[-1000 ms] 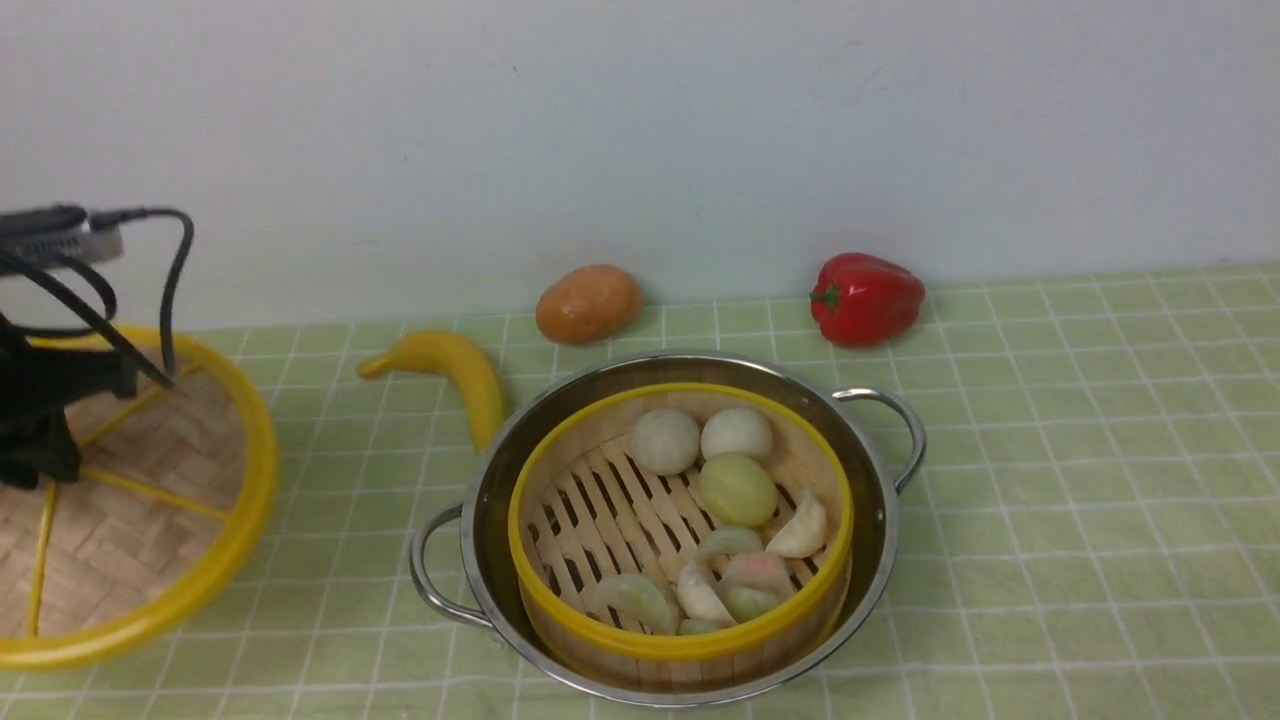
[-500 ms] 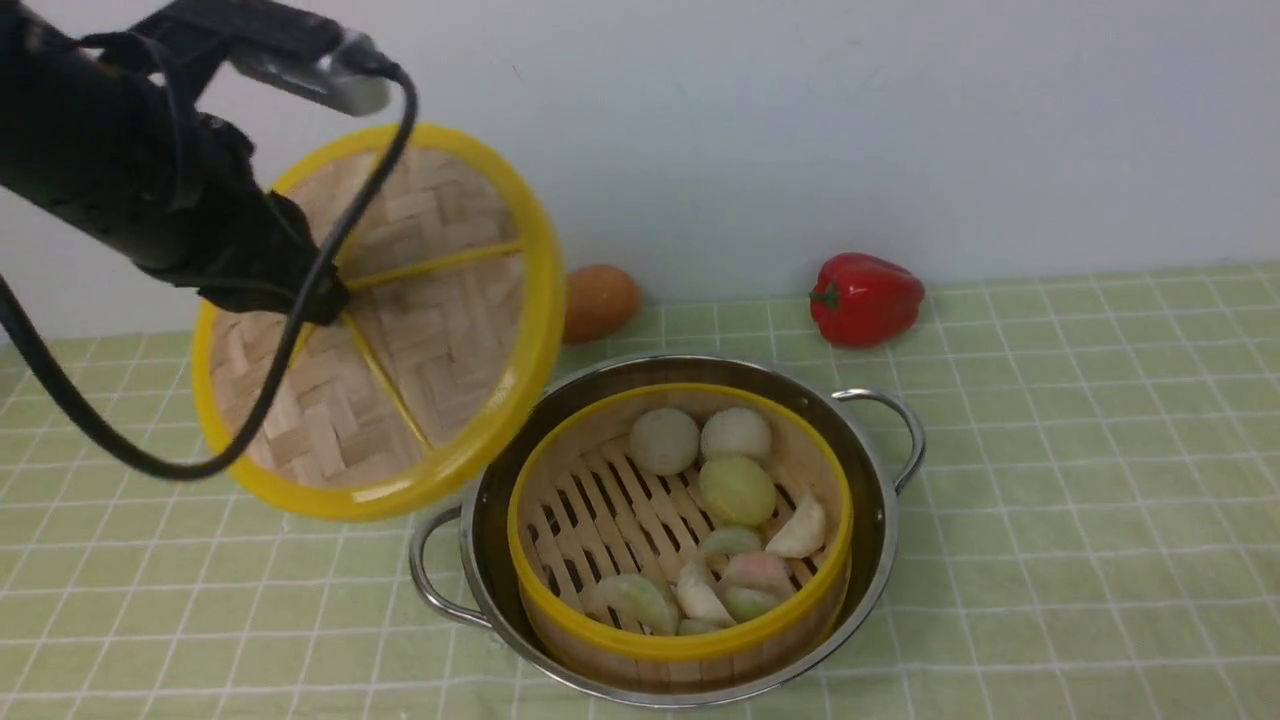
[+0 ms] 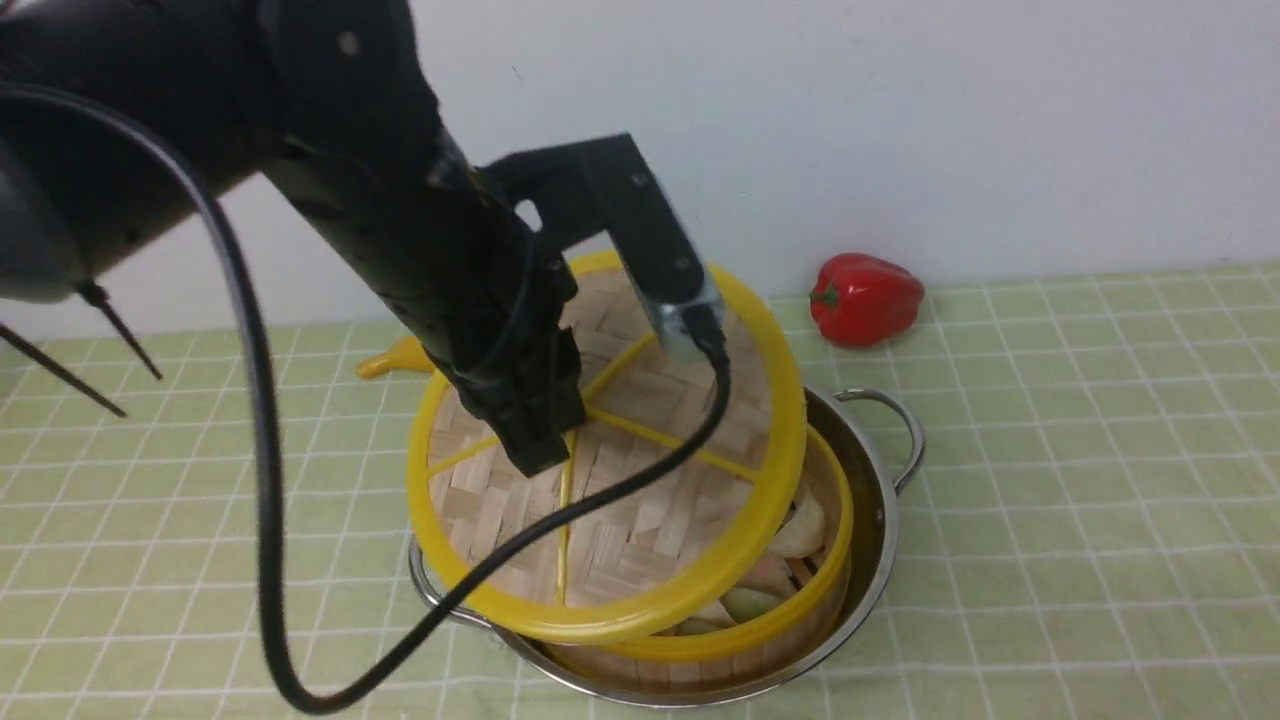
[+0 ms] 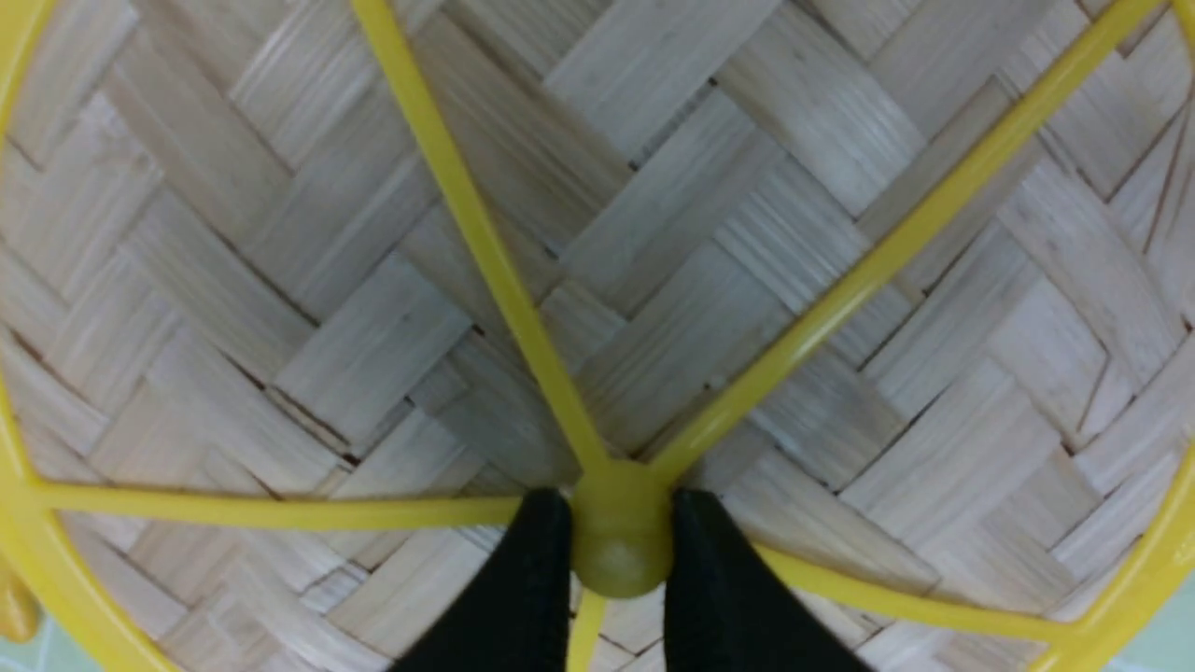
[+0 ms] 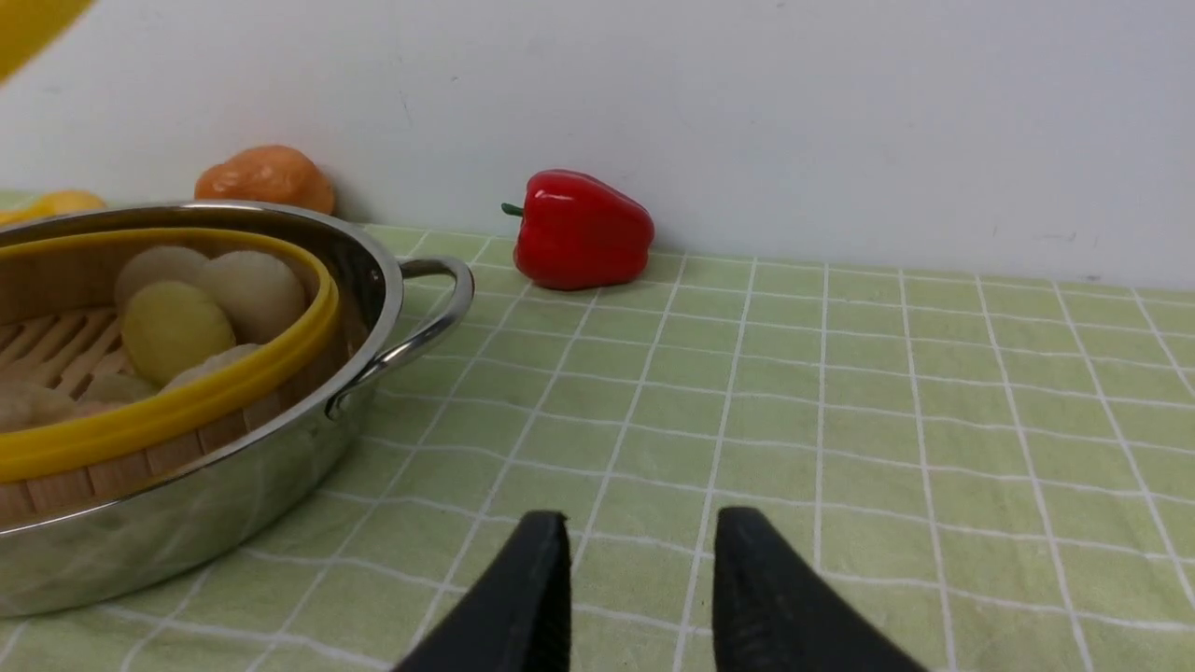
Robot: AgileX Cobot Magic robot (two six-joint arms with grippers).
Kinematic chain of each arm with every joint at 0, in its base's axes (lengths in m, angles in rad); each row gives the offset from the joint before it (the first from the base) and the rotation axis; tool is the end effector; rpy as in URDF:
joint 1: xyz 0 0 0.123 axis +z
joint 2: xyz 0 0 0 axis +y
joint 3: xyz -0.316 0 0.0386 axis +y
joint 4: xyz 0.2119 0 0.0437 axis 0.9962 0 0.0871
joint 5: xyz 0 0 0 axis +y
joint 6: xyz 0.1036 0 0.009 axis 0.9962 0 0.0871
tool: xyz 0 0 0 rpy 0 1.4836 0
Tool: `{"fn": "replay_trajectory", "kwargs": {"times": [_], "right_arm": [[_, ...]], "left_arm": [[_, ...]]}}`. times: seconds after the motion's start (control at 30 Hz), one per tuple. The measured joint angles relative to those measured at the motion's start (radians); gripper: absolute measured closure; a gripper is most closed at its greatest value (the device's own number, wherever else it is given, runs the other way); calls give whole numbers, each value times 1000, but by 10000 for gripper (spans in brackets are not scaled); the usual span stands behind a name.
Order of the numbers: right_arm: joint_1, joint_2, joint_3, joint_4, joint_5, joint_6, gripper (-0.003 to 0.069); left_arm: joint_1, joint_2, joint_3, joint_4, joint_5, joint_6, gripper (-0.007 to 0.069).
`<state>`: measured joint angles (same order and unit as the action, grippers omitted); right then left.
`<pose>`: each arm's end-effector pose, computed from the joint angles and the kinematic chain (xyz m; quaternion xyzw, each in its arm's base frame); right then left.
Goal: Place the steamer in the pot on the green tablecloth, and put the lid on the steamer.
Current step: 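Place the yellow bamboo steamer lid onto the steamer in the pot with the left gripper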
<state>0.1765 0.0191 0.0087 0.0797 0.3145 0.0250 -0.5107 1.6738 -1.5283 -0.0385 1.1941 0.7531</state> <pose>-0.0020 0.0023 0.1792 -0.0375 0.7901 0.0942 0.6045 0.2768 -0.1594 0.3472 0.5797 0.7990 0.0005 0.1596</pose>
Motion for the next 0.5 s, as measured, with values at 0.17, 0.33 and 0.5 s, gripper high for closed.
{"fn": "replay_trajectory", "kwargs": {"times": [0.17,0.33,0.5], "right_arm": [[0,0,0,0,0,0,417],[0,0,0,0,0,0,417],[0,0,0,0,0,0,417]], "left_arm": [[-23,67,0,46,-38,-1,508],[-25,100,0,46,-124,-1,508],[-25,102,0,46,-155,-1,508]]}}
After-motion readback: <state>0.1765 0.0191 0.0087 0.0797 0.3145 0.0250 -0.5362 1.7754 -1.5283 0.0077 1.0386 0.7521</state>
